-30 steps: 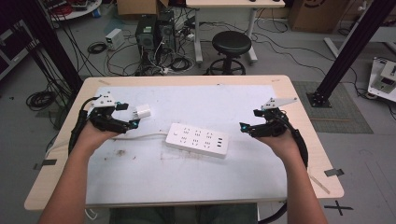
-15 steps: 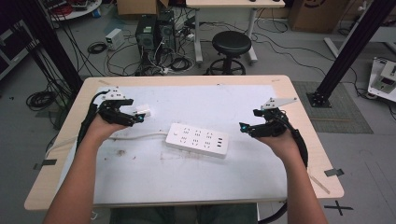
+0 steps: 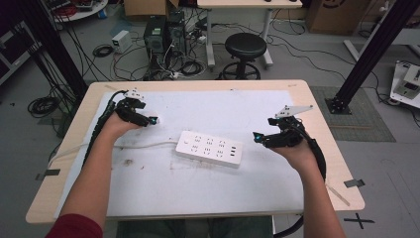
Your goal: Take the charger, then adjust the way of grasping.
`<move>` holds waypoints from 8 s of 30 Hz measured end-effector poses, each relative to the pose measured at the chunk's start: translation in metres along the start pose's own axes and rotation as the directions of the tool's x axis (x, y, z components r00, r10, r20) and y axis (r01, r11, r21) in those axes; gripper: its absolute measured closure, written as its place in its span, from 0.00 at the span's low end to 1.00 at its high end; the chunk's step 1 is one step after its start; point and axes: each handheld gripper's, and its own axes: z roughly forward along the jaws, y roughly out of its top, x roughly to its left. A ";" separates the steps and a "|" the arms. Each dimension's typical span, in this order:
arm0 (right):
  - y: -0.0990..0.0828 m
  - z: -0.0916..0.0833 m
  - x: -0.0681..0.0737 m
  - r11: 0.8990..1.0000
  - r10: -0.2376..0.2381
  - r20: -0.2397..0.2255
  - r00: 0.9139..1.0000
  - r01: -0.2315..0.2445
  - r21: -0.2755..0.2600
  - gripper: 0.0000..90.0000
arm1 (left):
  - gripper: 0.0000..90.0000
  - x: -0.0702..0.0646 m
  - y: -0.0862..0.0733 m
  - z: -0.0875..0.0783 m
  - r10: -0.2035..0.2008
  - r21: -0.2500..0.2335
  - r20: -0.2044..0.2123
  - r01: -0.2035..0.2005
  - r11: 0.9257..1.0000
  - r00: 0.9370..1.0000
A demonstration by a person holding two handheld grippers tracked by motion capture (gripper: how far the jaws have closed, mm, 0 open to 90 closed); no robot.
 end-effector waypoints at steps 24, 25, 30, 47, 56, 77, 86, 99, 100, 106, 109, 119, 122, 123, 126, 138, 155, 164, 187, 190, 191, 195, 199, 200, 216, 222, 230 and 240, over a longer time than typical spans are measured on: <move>0.001 0.004 0.006 1.000 0.002 0.014 1.000 -0.002 0.008 0.21 | 0.31 0.018 -0.020 0.031 0.037 0.048 0.077 -0.041 0.998 0.996; 0.001 0.005 0.006 1.000 0.001 0.013 1.000 -0.001 0.008 0.21 | 0.32 0.018 -0.020 0.031 0.040 0.048 0.074 -0.044 0.998 0.996; 0.002 0.005 0.006 1.000 0.003 0.012 1.000 -0.003 0.011 0.21 | 0.38 0.019 -0.019 0.030 0.051 0.054 0.062 -0.055 0.997 0.997; 0.000 0.006 0.006 1.000 0.003 0.009 1.000 -0.003 0.006 0.21 | 0.47 0.010 -0.013 0.022 0.115 0.073 0.040 -0.118 0.990 0.992; 0.000 0.004 0.007 1.000 -0.001 0.001 1.000 0.001 -0.006 0.21 | 0.47 0.001 -0.005 0.003 0.124 0.054 0.043 -0.126 0.991 0.991; 0.006 0.000 0.004 0.999 -0.014 -0.036 0.999 0.013 -0.034 0.21 | 0.47 -0.047 0.007 -0.086 0.132 -0.088 0.046 -0.128 0.988 0.990; 0.010 0.000 0.000 0.999 -0.013 -0.043 0.999 0.011 -0.036 0.21 | 0.47 -0.077 0.001 -0.103 0.159 -0.113 0.095 -0.148 0.983 0.983; 0.013 0.005 -0.003 1.000 -0.007 -0.044 0.999 0.006 -0.012 0.21 | 0.47 -0.076 -0.003 -0.088 0.171 -0.109 0.137 -0.157 0.982 0.976; 0.014 0.005 -0.002 1.000 0.000 -0.042 0.999 0.000 -0.012 0.21 | 0.47 -0.077 -0.003 -0.087 0.170 -0.110 0.136 -0.156 0.982 0.976; 0.017 0.004 -0.002 1.000 -0.007 -0.042 0.999 0.006 -0.012 0.21 | 0.47 -0.081 0.003 -0.085 0.187 -0.125 0.145 -0.170 0.978 0.971; 0.027 0.003 0.003 1.000 -0.018 -0.056 0.998 0.017 -0.006 0.21 | 0.47 -0.091 0.011 -0.082 0.218 -0.140 0.159 -0.197 0.970 0.963; 0.038 0.009 0.015 1.000 -0.029 -0.113 0.993 0.030 0.004 0.21 | 0.47 -0.116 0.024 -0.065 0.285 -0.188 0.195 -0.250 0.950 0.938; 0.040 0.010 0.018 0.999 -0.037 -0.121 0.992 0.038 0.004 0.21 | 0.47 -0.122 0.027 -0.062 0.302 -0.195 0.200 -0.264 0.945 0.932; 0.041 0.010 0.020 0.999 -0.032 -0.132 0.991 0.032 0.004 0.21 | 0.47 -0.122 0.027 -0.062 0.302 -0.195 0.200 -0.264 0.945 0.932; 0.043 0.011 0.023 1.000 -0.028 -0.145 0.989 0.029 0.003 0.21 | 0.47 -0.136 0.031 -0.052 0.340 -0.200 0.206 -0.301 0.933 0.918; 0.047 0.025 0.036 0.999 -0.013 -0.245 0.969 0.025 0.045 0.21 | 0.47 -0.159 0.038 -0.038 0.377 -0.258 0.212 -0.320 0.912 0.902; 0.044 0.057 0.048 0.993 0.103 -0.410 0.906 -0.068 0.098 0.21 | 0.47 -0.180 0.035 -0.020 0.441 -0.311 0.209 -0.368 0.876 0.873; 0.044 0.072 0.056 0.987 0.155 -0.489 0.859 -0.111 0.119 0.21 | 0.47 -0.192 0.036 -0.017 0.490 -0.355 0.145 -0.417 0.837 0.860; 0.046 0.095 0.070 0.979 0.202 -0.564 0.800 -0.141 0.150 0.21 | 0.47 -0.207 0.035 -0.012 0.536 -0.396 0.099 -0.461 0.794 0.838; 0.046 0.097 0.071 0.977 0.209 -0.571 0.794 -0.145 0.156 0.21 | 0.47 -0.208 0.035 -0.012 0.538 -0.399 0.092 -0.464 0.791 0.838; 0.047 0.098 0.072 0.976 0.213 -0.572 0.792 -0.146 0.160 0.21 | 0.47 -0.208 0.035 -0.012 0.540 -0.400 0.092 -0.466 0.789 0.837; 0.047 0.101 0.073 0.976 0.214 -0.596 0.774 -0.142 0.166 0.27 | 0.47 -0.208 0.035 -0.012 0.541 -0.399 0.088 -0.468 0.789 0.836; 0.046 0.104 0.074 0.972 0.229 -0.614 0.755 -0.149 0.181 0.37 | 0.47 -0.208 0.035 -0.013 0.550 -0.402 0.076 -0.479 0.780 0.832; 0.045 0.105 0.074 0.971 0.235 -0.619 0.750 -0.155 0.180 0.39 | 0.47 -0.209 0.035 -0.014 0.552 -0.401 0.070 -0.484 0.778 0.831; 0.044 0.108 0.071 0.964 0.265 -0.653 0.710 -0.192 0.182 0.54 | 0.47 -0.209 0.035 -0.016 0.550 -0.411 0.053 -0.484 0.773 0.833; 0.043 0.109 0.070 0.963 0.271 -0.657 0.704 -0.200 0.183 0.60 | 0.47 -0.210 0.035 -0.016 0.560 -0.405 0.051 -0.496 0.768 0.827; 0.043 0.108 0.070 0.955 0.295 -0.653 0.697 -0.208 0.209 0.63 | 0.47 -0.211 0.035 -0.014 0.568 -0.404 0.048 -0.504 0.763 0.821; 0.043 0.106 0.070 0.949 0.315 -0.638 0.703 -0.216 0.230 0.70 | 0.36 -0.211 0.035 -0.013 0.535 -0.396 0.058 -0.472 0.788 0.843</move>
